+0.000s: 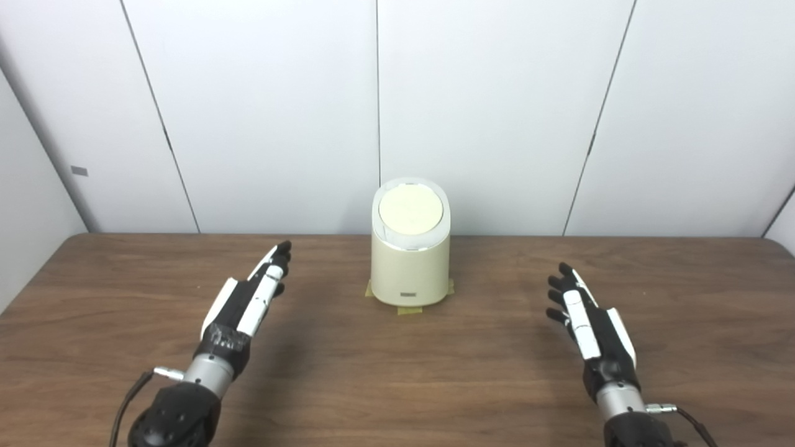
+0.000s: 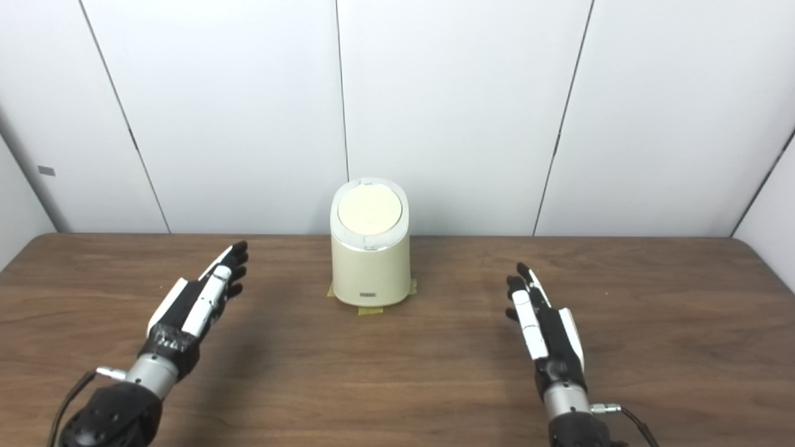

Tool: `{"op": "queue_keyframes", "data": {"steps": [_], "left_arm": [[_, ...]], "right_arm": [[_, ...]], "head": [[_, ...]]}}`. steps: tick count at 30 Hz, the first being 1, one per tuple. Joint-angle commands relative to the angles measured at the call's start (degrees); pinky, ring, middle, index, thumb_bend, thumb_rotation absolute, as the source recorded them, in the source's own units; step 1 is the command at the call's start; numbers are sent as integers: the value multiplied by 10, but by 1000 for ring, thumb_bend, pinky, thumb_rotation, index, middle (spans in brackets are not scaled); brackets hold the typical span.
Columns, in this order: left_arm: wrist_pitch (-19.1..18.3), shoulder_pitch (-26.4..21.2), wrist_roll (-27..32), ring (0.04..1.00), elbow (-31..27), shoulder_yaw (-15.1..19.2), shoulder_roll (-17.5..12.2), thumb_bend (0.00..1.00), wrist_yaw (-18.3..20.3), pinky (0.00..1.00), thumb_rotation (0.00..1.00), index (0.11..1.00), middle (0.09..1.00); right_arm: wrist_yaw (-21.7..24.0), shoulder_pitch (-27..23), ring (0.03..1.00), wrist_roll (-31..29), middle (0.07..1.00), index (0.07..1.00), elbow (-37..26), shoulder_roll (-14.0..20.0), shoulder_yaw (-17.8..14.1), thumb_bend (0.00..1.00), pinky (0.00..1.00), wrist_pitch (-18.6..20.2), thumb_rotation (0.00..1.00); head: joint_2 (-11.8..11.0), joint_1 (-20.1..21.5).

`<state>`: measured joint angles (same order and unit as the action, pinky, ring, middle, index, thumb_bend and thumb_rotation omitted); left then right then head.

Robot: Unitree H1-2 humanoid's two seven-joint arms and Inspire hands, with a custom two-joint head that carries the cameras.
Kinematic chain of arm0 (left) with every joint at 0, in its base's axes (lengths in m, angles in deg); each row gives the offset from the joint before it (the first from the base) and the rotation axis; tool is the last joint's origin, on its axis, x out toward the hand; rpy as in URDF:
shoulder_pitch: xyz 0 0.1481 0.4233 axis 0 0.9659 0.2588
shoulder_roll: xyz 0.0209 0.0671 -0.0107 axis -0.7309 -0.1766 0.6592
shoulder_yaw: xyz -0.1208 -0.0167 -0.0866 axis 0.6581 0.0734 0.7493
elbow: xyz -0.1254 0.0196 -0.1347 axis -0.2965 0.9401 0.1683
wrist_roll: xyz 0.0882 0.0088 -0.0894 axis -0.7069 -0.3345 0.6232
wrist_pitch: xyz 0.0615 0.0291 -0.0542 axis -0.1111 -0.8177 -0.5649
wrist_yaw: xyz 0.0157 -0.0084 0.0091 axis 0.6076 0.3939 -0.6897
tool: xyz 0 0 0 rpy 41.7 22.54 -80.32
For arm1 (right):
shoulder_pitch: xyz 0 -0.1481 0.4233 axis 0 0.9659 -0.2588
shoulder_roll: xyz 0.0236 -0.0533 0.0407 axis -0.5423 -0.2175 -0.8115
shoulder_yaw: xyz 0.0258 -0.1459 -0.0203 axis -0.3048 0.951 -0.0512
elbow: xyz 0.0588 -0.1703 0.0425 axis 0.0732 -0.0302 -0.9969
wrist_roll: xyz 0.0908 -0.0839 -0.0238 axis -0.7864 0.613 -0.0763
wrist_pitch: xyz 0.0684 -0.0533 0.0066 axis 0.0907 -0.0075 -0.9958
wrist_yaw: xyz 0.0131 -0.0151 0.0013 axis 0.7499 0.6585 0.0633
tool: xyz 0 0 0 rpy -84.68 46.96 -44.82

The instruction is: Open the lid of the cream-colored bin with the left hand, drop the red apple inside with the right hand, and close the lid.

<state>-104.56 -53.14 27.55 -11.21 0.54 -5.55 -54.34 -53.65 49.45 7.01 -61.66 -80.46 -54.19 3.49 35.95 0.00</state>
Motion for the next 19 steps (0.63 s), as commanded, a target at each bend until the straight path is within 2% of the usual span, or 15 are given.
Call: {"op": "queue_keyframes", "data": {"steps": [1,3,11,15,19], "left_arm": [[52,-10,26,1000,-2,7,12,406,-31,1000,1000,1000,1000],[72,0,40,1000,8,8,16,422,-44,1000,1000,1000,1000],[87,27,76,1000,-5,4,15,449,-72,1000,1000,1000,1000],[101,32,97,1000,-7,7,18,455,-89,1000,1000,1000,1000],[103,34,106,1000,-12,9,17,431,-105,1000,1000,1000,1000]], "right_arm": [[6,-15,917,-15,910,935,-10,4,-4,555,877,-42,1000],[7,-14,922,-26,912,935,-3,5,-9,552,899,-54,1000],[16,-13,943,-54,932,969,12,19,-23,581,928,-74,1000],[23,-13,961,-60,946,994,24,35,-25,629,941,-88,1000],[26,-11,968,-64,952,1000,17,38,-25,622,950,-79,1000]], "head": [[-1,-5],[-3,-6],[-6,-1],[-11,8],[-15,15]]}}
